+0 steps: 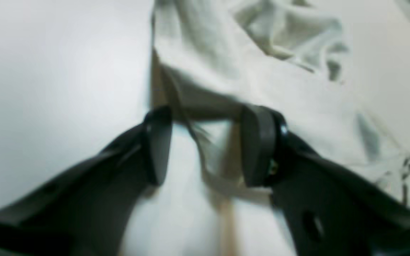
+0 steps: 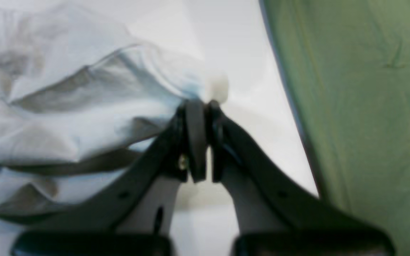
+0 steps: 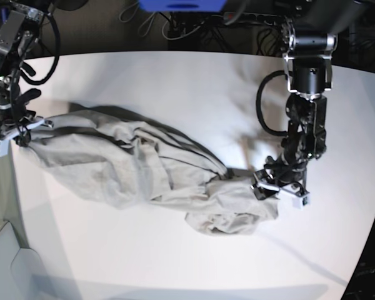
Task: Layout the t-shirt on the table in an organized manner, then fold the t-shirt properly
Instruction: 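Grasp the opposite end of the shirt with the left gripper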
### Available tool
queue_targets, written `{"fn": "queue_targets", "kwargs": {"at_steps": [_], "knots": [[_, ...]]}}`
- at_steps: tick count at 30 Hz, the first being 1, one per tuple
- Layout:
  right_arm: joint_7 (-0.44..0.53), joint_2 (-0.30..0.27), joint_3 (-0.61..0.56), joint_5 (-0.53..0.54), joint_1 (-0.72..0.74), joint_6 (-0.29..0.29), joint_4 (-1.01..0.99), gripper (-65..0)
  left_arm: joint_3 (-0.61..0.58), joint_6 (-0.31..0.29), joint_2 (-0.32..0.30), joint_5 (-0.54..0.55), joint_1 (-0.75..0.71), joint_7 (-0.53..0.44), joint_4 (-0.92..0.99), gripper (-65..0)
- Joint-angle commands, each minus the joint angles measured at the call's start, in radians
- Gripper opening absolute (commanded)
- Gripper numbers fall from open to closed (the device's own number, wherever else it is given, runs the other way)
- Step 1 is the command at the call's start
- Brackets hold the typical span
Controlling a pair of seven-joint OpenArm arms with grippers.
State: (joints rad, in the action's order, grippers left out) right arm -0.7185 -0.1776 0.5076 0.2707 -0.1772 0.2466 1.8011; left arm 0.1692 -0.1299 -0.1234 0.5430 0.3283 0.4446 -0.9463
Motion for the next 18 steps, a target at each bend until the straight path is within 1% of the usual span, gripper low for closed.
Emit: {"fn": "queue_targets", "kwargs": {"at_steps": [1, 3, 4, 5, 7, 9, 10, 12, 14, 15, 18], "knots": [[0.024, -0.013, 0.001, 0.008, 0.002, 0.006, 0.019, -65.0, 0.003, -0.009, 0.011, 0.009, 0.030, -0.016, -0.012, -34.8], [0.024, -0.013, 0.000, 0.008, 0.002, 0.006, 0.019, -65.0, 0.002, -0.009, 0.020, 0.009, 0.044, -0.016, 0.014, -35.9], [0.024, -0.013, 0.003, 0.008, 0.000, 0.006, 0.019, -65.0, 0.000, -0.009, 0.021, 0.009, 0.053, -0.017, 0.040, -38.5], [0.024, -0.013, 0.004, 0.008, 0.000, 0.006, 0.019, -65.0, 0.000, -0.011, 0.029, 0.009, 0.061, -0.019, 0.068, -42.2], [0.023, -0.013, 0.004, 0.008, 0.000, 0.006, 0.019, -65.0, 0.000, -0.011, 0.047, 0.009, 0.076, -0.051, 0.111, -52.3], [0.023, -0.013, 0.004, 0.008, 0.000, 0.006, 0.019, -65.0, -0.001, -0.009, 0.052, 0.009, 0.078, -0.080, 0.126, -64.2], [0.021, -0.013, 0.004, 0.008, 0.000, 0.006, 0.019, -65.0, -0.001, -0.006, 0.052, 0.009, 0.078, -0.076, 0.125, -65.0], [0.023, -0.015, 0.006, 0.008, 0.000, 0.006, 0.021, -65.0, 0.006, -0.007, 0.049, 0.019, 0.078, -0.059, 0.112, -63.8], [0.024, -0.018, 0.007, 0.008, 0.002, 0.006, 0.032, -65.0, 0.006, -0.007, 0.023, 0.021, 0.065, -0.040, 0.046, -64.8], [0.024, -0.029, 0.012, 0.008, 0.002, 0.006, 0.049, -65.0, 0.008, -0.007, 0.009, 0.024, 0.041, -0.017, 0.000, -64.7], [0.020, -0.041, 0.021, 0.009, 0.011, 0.006, 0.102, -65.0, 0.008, -0.003, -0.040, 0.091, -0.028, 0.081, -0.182, -64.7]]}}
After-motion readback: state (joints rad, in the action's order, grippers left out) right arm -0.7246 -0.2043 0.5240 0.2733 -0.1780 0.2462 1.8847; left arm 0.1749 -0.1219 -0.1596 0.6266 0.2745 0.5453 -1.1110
